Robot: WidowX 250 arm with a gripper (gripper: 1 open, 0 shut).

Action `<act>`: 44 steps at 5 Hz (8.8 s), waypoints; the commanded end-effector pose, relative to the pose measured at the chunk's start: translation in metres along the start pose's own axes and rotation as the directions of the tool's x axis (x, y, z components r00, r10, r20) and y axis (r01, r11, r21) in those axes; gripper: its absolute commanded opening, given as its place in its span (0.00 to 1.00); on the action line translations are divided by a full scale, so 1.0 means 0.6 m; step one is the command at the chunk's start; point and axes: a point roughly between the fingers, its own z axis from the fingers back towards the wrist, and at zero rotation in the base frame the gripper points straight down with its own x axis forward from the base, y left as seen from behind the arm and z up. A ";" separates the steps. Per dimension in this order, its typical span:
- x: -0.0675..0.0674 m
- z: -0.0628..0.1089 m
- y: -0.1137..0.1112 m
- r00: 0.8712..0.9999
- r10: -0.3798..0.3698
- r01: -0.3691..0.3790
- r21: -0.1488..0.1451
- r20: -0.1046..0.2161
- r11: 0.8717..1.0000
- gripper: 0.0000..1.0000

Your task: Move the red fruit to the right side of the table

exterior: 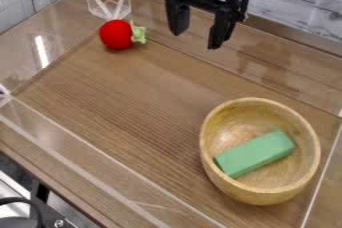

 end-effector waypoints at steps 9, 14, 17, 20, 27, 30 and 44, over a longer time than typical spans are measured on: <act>0.047 -0.047 0.244 0.995 0.097 -0.098 0.039 0.036 0.994 1.00; 0.049 -0.067 0.339 0.998 -0.052 0.050 0.050 0.042 0.997 1.00; 0.058 -0.059 0.344 0.992 -0.099 0.097 0.030 0.073 0.995 1.00; 0.075 -0.057 0.303 0.981 -0.168 0.167 0.018 0.102 0.986 1.00; 0.119 -0.134 0.296 0.978 -0.196 0.195 0.020 0.066 0.981 0.00; 0.115 -0.147 0.281 0.997 -0.034 0.035 -0.013 0.063 0.999 0.00; 0.131 0.020 0.280 0.989 -0.021 0.038 -0.112 0.147 0.993 0.00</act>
